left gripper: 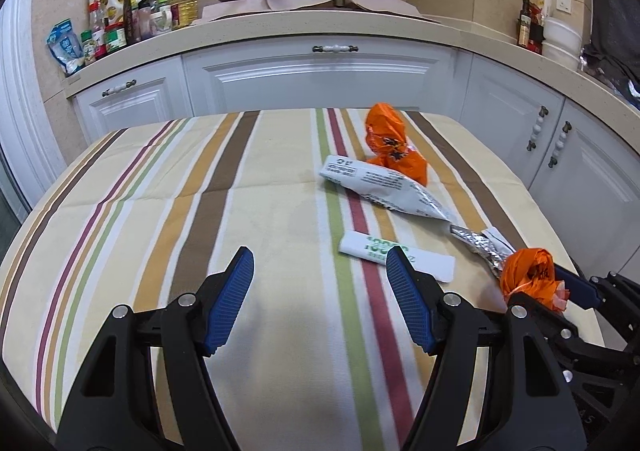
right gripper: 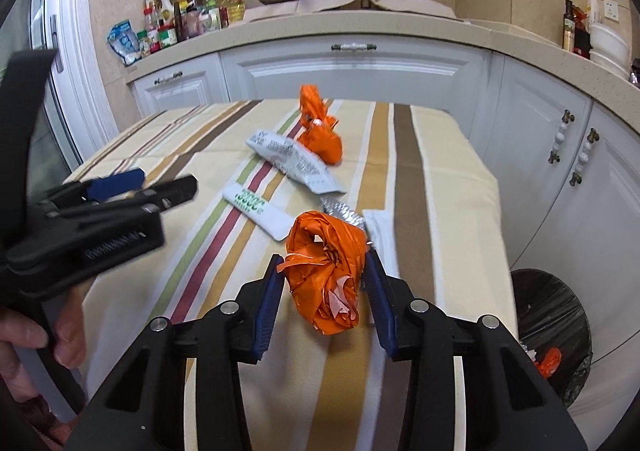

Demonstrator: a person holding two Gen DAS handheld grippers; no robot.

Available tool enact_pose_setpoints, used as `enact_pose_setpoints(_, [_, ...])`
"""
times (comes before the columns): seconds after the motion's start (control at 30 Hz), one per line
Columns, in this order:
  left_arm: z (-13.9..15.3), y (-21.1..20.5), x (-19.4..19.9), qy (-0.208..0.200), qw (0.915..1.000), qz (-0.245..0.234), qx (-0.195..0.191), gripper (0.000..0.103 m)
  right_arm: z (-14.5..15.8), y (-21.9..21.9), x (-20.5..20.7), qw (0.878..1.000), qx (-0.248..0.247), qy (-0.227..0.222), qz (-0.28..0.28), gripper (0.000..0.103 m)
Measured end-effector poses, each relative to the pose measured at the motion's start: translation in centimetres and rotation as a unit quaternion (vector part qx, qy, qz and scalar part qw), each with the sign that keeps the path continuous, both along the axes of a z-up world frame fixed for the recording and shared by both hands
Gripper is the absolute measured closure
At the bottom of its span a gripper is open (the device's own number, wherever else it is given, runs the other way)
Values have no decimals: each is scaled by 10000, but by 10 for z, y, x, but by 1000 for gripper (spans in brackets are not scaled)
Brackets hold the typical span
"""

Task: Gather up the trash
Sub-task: 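Move both grippers back over the table while the right gripper grasps an orange bag, then grasp the crumpled foil wrapper with the left gripper while the right gripper holds the orange bag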

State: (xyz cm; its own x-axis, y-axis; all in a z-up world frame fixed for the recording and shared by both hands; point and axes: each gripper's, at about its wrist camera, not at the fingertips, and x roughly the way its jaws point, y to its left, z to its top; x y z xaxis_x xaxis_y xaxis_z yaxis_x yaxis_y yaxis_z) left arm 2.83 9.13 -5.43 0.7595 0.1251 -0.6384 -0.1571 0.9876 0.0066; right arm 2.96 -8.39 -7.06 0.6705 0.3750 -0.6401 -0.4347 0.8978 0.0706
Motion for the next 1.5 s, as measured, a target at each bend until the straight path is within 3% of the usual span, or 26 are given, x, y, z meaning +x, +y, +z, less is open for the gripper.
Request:
enact_pose_setpoints(0.6, [-7, -92, 18, 260, 9961, -842, 96, 36, 6, -90, -1, 9942, 336, -257, -986, 62])
enact_pose_setpoints(0.9, [-13, -130, 30, 293, 9945, -960, 301, 36, -5, -128, -1, 9900, 578, -213, -1269, 62])
enact_pose_setpoints(1.43, [-23, -111, 32, 612, 9961, -577, 283, 36, -13, -148, 4, 9875, 800, -154, -1349, 62])
enact_pose_setpoints(1.5, [-25, -108, 32, 647, 9960, -561, 255, 40, -13, -148, 4, 9875, 795, -145, -1356, 62])
